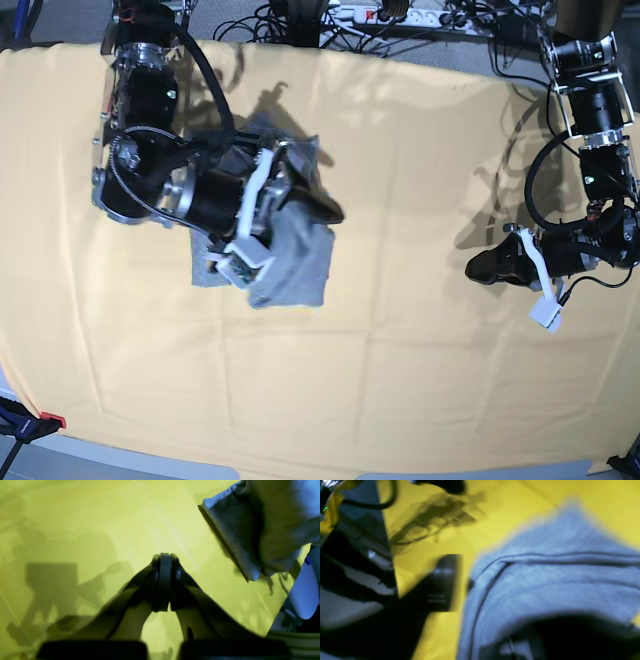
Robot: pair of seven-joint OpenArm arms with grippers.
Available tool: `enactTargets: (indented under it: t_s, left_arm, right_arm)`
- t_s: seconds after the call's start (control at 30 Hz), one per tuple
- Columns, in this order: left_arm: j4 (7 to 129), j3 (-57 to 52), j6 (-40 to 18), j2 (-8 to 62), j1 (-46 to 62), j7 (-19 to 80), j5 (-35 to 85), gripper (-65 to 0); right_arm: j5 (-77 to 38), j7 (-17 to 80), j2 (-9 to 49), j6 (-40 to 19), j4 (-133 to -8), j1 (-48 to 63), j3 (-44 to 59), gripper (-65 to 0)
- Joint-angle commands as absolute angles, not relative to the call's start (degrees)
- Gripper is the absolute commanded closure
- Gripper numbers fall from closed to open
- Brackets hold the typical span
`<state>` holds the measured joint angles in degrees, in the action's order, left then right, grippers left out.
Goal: Layout the t-shirt on the table in an organized manner, then fold the t-shirt properly
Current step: 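Lift the strip end with the right gripper and fold it over the stack, then grasp the folded shirt with both grippers and square it on the table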
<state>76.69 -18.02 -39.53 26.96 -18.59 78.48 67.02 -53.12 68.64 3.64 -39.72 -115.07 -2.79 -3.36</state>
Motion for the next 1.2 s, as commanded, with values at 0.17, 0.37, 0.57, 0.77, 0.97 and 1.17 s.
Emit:
enactTargets:
  t_s: [0.17, 0.37, 0.57, 0.77, 0.97, 1.17]
  left_arm:
    - [77.52, -18.35, -39.88, 27.92, -19.99, 77.56, 68.36, 0.0]
    - [77.52, -18.35, -39.88, 27.92, -19.99, 77.56, 67.66, 0.0]
    - [77.52, -18.35, -39.86, 27.92, -20.01, 78.06, 70.3, 0.0]
    - [77.54, -18.0, -40.0, 27.77, -20.78, 80.0, 85.0, 0.0]
    - [77.65, -11.51, -40.0, 27.62, -20.49, 80.0, 85.0, 0.0]
    - [79.31, 2.85, -40.0, 27.59, -20.47, 80.0, 85.0, 0.0]
  right_arm:
    - [-53.98, 69.8, 3.66, -40.0, -117.21, -7.16, -6.31, -52.7]
    - [-54.65, 75.26, 5.45, -40.0, -121.45, -7.97, 0.75, -52.6]
    - [-57.06, 75.31, 7.68, -40.0, -121.38, -3.84, 4.54, -36.8]
    - [-46.19, 68.93, 7.86, -40.0, -121.23, -3.16, 4.51, 0.0]
    - [-35.62, 58.37, 7.94, -40.0, -113.6, -7.46, 4.49, 0.0]
    - [-32.75, 58.04, 8.6, -40.0, -100.42, -16.45, 4.38, 0.0]
